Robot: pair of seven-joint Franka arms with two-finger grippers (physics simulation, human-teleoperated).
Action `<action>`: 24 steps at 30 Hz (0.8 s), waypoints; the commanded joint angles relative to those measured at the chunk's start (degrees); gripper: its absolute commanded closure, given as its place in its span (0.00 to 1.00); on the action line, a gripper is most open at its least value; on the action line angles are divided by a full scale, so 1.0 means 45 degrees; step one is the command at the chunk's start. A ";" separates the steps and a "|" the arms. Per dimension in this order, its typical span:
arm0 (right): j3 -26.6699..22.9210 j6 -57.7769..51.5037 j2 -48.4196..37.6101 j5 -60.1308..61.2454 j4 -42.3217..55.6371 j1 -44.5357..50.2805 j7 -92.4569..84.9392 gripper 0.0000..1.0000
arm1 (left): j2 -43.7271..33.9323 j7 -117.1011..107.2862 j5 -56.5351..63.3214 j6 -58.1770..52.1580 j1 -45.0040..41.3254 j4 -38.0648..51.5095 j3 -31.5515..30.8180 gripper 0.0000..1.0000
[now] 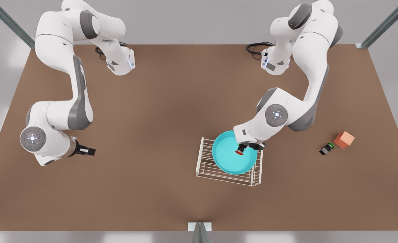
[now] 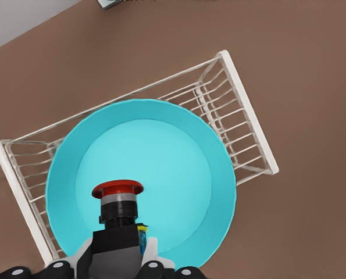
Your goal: Place the plate on the shelf with right arm and place the red button switch in the plate with left arm
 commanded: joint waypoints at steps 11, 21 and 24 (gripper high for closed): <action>0.0040 -0.0565 0.0012 -0.0035 0.0007 0.0013 -0.4754 0.00 | 0.0371 -0.7821 0.0252 0.2068 0.0296 0.0441 0.0192 0.00; 0.0060 -0.0428 0.0109 -0.0015 0.0007 0.0013 -0.4734 0.00 | -0.1933 0.0461 -0.3824 -0.4126 -0.0637 0.1028 0.7705 0.00; 0.0040 -0.0428 0.0109 -0.0015 0.0027 -0.0007 -0.4754 0.00 | -0.5294 0.1381 -0.3654 -0.0396 -0.0074 -0.4228 0.7067 0.00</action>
